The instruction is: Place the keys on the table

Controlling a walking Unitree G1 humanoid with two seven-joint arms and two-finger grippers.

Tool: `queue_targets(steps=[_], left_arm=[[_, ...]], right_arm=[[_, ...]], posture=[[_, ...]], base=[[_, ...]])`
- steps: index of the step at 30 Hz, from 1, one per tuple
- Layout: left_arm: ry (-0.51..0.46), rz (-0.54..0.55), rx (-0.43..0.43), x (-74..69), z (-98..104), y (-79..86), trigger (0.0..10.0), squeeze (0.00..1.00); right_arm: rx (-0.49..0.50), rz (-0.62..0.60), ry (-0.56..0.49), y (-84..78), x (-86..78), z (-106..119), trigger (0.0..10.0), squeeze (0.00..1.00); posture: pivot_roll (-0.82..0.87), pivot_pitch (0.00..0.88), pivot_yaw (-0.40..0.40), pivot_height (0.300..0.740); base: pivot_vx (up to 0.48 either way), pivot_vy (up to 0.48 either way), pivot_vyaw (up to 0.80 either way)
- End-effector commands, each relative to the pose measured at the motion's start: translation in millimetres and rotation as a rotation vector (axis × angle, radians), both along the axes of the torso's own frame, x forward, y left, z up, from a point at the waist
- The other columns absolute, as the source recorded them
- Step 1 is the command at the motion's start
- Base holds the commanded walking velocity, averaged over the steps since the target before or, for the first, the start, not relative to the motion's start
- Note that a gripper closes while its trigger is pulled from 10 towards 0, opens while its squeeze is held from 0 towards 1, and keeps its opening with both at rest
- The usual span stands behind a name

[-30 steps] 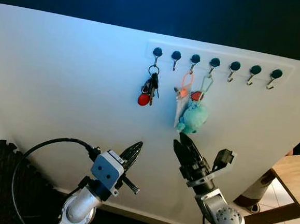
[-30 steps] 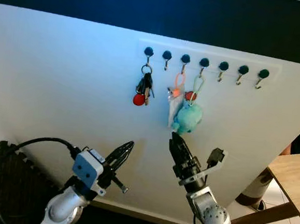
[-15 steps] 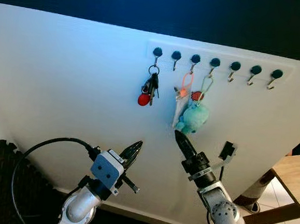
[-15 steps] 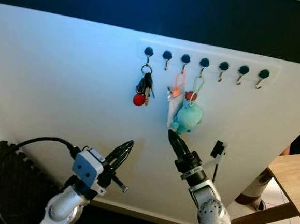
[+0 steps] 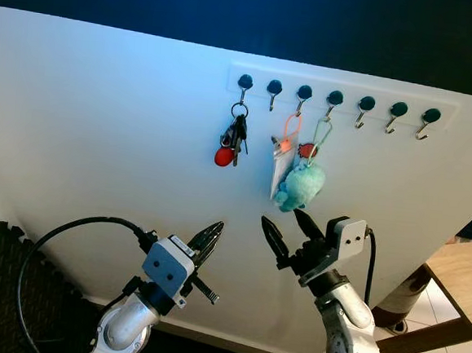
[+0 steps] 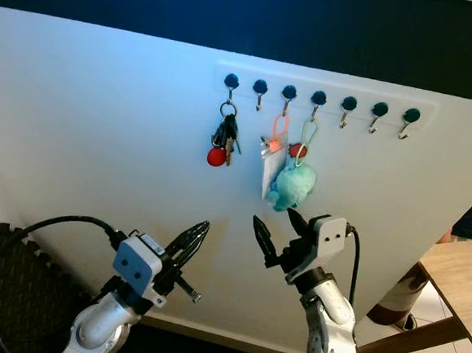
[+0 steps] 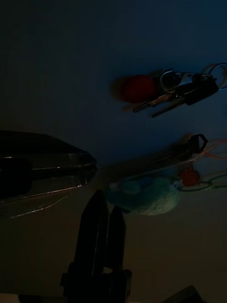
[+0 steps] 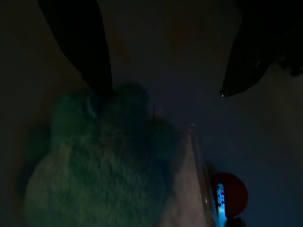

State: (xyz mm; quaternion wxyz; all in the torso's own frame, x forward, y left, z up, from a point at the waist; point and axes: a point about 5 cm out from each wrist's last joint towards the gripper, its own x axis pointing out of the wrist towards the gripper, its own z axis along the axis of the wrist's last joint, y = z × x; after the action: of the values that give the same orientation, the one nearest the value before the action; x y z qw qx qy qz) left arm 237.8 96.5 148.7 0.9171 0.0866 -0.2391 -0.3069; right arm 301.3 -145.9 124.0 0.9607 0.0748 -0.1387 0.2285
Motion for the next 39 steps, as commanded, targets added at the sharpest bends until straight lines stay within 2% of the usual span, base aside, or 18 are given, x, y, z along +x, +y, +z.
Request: queue_targets(steps=[1, 2, 6, 7, 8, 10, 11, 12, 14, 15, 16, 17, 18, 21, 39], left_arm=[[0.018, -0.009, 0.016, -1.3, -6, -1.6, 10.0, 0.0], [0.018, -0.009, 0.017, -1.3, -6, -1.7, 10.0, 0.0], [0.017, -0.009, 0.017, -1.4, -6, -1.7, 10.0, 0.0], [0.017, -0.008, 0.017, -1.4, -6, -1.6, 10.0, 0.0], [0.016, -0.007, 0.017, -1.3, -6, -1.5, 10.0, 0.0], [0.016, -0.007, 0.017, -1.3, -6, -1.5, 10.0, 0.0], [0.016, -0.005, 0.013, -0.7, -5, -1.4, 10.0, 0.0], [0.017, -0.003, 0.008, -0.3, -5, -1.4, 10.0, 0.0], [0.016, -0.002, 0.004, -0.1, -4, -1.5, 10.0, 0.0], [0.016, -0.002, 0.002, 0.3, -4, -2.0, 10.0, 0.0], [0.016, -0.002, 0.002, 0.3, -4, -2.0, 10.0, 0.0], [0.016, -0.002, 0.0, 0.5, -3, -2.4, 10.0, 0.0], [0.016, -0.003, -0.001, 0.5, -3, -2.9, 10.0, 0.0], [0.017, -0.005, -0.003, 0.3, -4, -3.7, 10.0, 0.0], [0.021, 0.002, -0.002, -0.7, -5, -4.1, 10.0, 0.0]], right_arm=[[-0.031, -0.022, -0.014, -1.5, -3.2, -2, 10.0, 0.0], [-0.052, -0.06, -0.027, -2.3, -3.9, -4, 10.0, 0.0], [-0.064, -0.089, -0.038, -2.4, -4.2, -6, 10.0, 0.0], [-0.062, -0.143, -0.037, -5.6, -2.5, -9, 10.0, 0.0], [-0.048, -0.197, -0.035, -9.6, 0.2, -10, 10.0, 0.37], [-0.048, -0.197, -0.035, -9.6, 0.2, -10, 10.0, 0.37], [-0.029, -0.231, -0.034, -12.6, 3.1, -9, 10.0, 0.89], [-0.019, -0.253, -0.041, -14.3, 5.4, -7, 10.0, 1.0], [-0.017, -0.261, -0.05, -14.5, 6.8, -5, 10.0, 1.0], [-0.023, -0.266, -0.069, -13.8, 8.0, -1, 10.0, 0.78], [-0.023, -0.266, -0.069, -13.8, 8.0, -1, 10.0, 0.78], [-0.029, -0.27, -0.083, -13.1, 8.5, 2, 10.0, 0.06], [-0.024, -0.27, -0.1, -12.3, 9.4, 6, 10.0, 0.0], [-0.012, -0.272, -0.127, -11.1, 12.3, 14, 10.0, 0.0], [-0.03, -0.298, -0.143, -12.8, 28.4, 23, 10.0, 0.0]], posture=[[0.14, 0.071, -0.076, 0.74], [0.14, 0.069, -0.077, 0.74], [0.14, 0.069, -0.078, 0.74], [0.15, 0.067, -0.078, 0.74], [0.15, 0.068, -0.077, 0.74], [0.15, 0.068, -0.077, 0.74], [0.15, 0.068, -0.077, 0.74], [0.15, 0.071, -0.077, 0.74], [0.15, 0.072, -0.079, 0.74], [0.15, 0.072, -0.079, 0.74], [0.15, 0.072, -0.079, 0.74], [0.15, 0.072, -0.079, 0.74], [0.15, 0.073, -0.08, 0.74], [0.14, 0.073, -0.079, 0.74], [0.14, 0.078, -0.089, 0.74]], base=[[0.0, 0.0, 0.0], [0.0, 0.0, 0.0], [0.0, 0.0, 0.0], [0.0, 0.0, 0.0], [0.0, 0.0, 0.0], [0.0, 0.0, 0.0], [0.0, 0.0, 0.0], [0.0, 0.0, 0.0], [0.0, 0.0, 0.0], [0.0, 0.0, 0.0], [0.0, 0.0, 0.0], [0.0, 0.0, 0.0], [0.0, 0.0, 0.0], [0.0, 0.0, 0.0], [0.0, 0.0, 0.0]])
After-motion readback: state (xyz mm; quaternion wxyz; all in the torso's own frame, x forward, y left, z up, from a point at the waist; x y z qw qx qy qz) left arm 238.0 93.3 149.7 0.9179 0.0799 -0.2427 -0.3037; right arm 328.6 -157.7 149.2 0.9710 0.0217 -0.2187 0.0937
